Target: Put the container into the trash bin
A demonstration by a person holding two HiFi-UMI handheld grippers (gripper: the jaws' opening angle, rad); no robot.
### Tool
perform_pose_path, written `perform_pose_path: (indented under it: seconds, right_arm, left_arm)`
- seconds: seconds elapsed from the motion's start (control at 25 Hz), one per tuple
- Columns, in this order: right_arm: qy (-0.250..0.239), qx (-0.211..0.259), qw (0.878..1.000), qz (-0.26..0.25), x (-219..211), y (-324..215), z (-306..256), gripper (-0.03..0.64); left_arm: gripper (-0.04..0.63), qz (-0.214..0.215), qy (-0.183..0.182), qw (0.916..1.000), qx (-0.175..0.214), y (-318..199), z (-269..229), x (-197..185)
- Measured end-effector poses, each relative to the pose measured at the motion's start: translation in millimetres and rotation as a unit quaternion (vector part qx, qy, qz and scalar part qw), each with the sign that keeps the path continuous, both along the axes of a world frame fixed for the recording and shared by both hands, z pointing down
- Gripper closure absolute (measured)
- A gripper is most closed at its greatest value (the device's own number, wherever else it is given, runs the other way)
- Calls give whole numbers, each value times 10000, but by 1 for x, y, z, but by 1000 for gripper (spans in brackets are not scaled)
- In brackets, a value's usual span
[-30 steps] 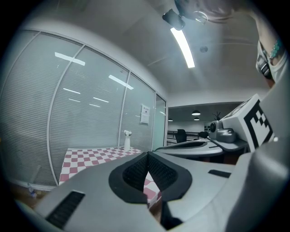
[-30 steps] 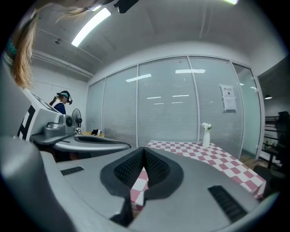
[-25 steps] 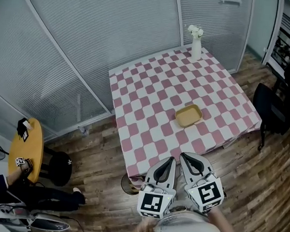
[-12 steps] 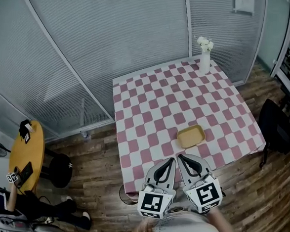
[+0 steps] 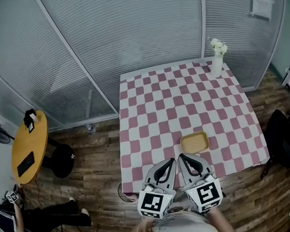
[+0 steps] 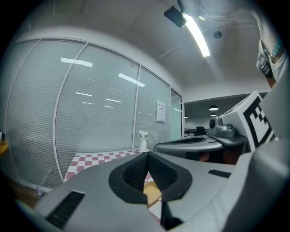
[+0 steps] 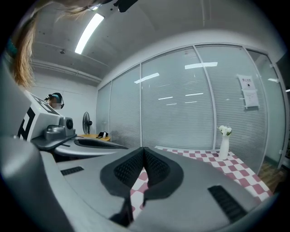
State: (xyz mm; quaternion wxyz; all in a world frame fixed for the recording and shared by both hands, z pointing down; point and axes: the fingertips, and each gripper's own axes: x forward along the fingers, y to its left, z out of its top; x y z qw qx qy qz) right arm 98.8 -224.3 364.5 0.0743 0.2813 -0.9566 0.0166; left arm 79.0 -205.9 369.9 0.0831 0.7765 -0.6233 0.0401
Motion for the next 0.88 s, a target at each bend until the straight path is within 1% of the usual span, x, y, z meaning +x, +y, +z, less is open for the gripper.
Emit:
perform_pose_path:
  seconds: [0.16,0.32,0.48,0.64,0.76,0.88]
  right_arm:
    - [17,-31,9999,-139,1,-10,4,623]
    - [1,38,9996,-295,1,-18,5,623]
    - [251,-158,9988,-397,4,-27,15,623]
    - [396,-167,9982,-425,7,-39,25,623]
    - [483,-84,9978,-449,11,-49,38,623]
    - [684,-204,9964,-462,12,-56,55,623]
  left_arm:
    - [589,-142,4,9999,-27,-9,4,1]
    - [589,-296,29,9995,-69,-15,7,1]
    - [589,-389,61,9992,-95,-23,10,7]
    - [589,-496,24,9987,-152,-27,16,8]
    - [589,-491,12,9986,-175,-29,19,12]
    - [589,-550,10,9982,-231,-31,24,12]
